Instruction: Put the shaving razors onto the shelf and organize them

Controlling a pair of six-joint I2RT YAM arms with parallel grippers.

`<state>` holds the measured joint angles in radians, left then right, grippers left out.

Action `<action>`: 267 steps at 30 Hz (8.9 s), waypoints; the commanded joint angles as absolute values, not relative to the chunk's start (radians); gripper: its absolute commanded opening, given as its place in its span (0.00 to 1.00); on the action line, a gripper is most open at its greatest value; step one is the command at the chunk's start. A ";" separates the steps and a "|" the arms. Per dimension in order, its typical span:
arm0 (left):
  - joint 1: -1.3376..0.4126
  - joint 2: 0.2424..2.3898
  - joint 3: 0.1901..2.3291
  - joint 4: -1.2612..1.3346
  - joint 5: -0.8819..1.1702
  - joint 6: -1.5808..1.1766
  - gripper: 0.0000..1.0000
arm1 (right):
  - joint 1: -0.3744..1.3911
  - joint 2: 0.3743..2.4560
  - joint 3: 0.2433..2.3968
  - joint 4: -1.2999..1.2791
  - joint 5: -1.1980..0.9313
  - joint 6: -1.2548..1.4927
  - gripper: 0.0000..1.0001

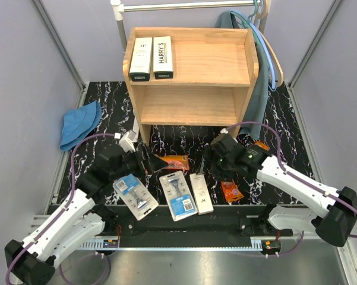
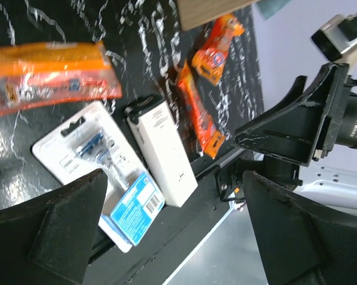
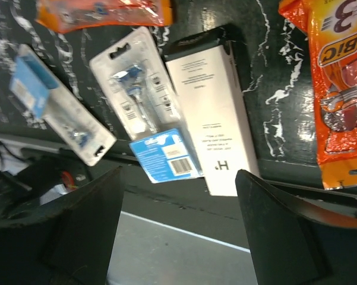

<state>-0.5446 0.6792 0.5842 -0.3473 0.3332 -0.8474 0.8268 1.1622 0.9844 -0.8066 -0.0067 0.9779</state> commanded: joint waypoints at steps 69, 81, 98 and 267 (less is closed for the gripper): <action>-0.603 0.814 0.560 -0.173 0.413 -0.927 0.99 | 1.040 1.376 1.210 -0.830 0.003 0.750 0.46; -0.646 0.867 0.539 -0.051 0.405 -0.980 0.97 | 1.123 1.427 1.256 -0.793 0.003 0.759 0.47; -0.696 0.897 0.528 -0.015 0.373 -0.989 0.31 | 1.155 1.437 1.284 -0.790 0.003 0.772 0.48; -0.511 0.652 0.804 -0.792 -0.336 -0.788 0.99 | 0.658 1.407 1.720 -0.198 0.199 0.962 0.06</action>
<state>-0.5129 0.6670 0.8066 -0.8356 -0.3470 -0.8078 0.6716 1.4052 1.6905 -0.2306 0.2180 0.8909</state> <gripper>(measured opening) 0.988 0.421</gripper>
